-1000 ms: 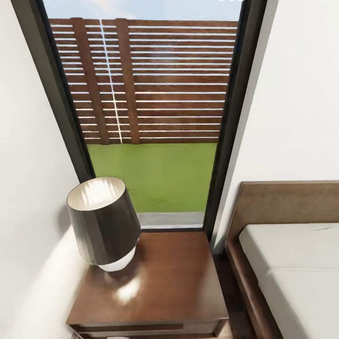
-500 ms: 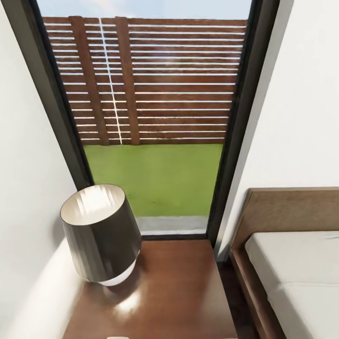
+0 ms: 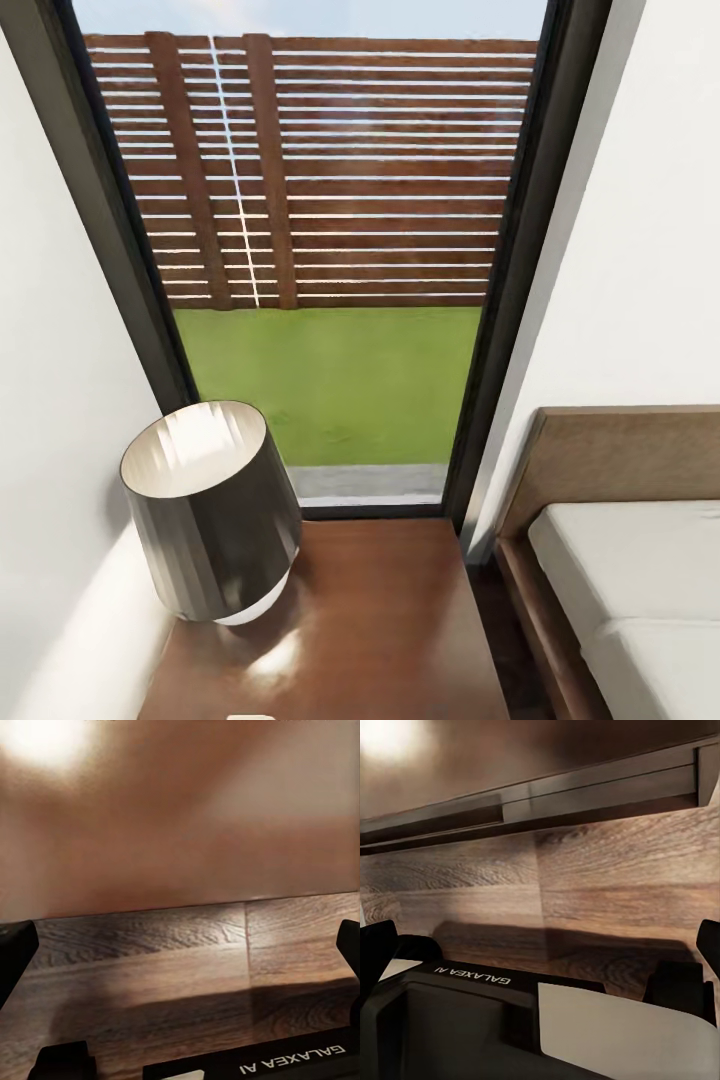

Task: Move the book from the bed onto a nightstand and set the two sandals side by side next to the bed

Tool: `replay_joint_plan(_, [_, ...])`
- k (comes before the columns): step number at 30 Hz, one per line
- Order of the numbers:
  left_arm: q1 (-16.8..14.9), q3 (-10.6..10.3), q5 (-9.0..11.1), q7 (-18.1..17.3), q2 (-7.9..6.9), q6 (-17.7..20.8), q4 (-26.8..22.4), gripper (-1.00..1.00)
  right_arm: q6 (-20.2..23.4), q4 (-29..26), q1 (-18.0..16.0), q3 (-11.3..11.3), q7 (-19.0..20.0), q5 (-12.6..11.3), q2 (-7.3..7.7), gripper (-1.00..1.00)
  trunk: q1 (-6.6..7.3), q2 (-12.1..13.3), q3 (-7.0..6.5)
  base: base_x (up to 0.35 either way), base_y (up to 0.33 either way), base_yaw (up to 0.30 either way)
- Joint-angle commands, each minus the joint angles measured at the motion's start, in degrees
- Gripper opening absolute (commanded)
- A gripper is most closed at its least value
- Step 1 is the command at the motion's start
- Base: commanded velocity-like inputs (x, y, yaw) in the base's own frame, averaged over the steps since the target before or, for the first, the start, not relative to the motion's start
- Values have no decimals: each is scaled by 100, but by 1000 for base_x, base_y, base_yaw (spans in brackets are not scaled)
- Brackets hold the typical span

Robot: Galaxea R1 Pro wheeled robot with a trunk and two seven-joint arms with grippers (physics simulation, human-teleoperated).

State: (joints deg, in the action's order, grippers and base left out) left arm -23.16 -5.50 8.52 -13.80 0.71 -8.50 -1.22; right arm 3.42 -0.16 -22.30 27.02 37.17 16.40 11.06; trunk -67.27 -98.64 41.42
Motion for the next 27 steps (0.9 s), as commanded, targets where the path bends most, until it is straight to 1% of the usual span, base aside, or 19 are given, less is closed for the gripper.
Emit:
replay_joint_plan(1, [-4, -48, 60, -16, 0, -20, 8, 100, 36, -2, -3, 49, 22, 30, 2, 100, 1, -2, 5, 0, 0, 0])
replay_joint_plan(5, [-4, -48, 62, -17, 0, -20, 8, 100, 36, -2, -3, 49, 22, 30, 2, 100, 1, -2, 5, 0, 0, 0])
replay_joint_plan(27, [-4, -47, 62, -15, 0, -16, 8, 100, 36, -2, -3, 49, 18, 30, 2, 100, 484, 880, -390, 0, 0, 0])
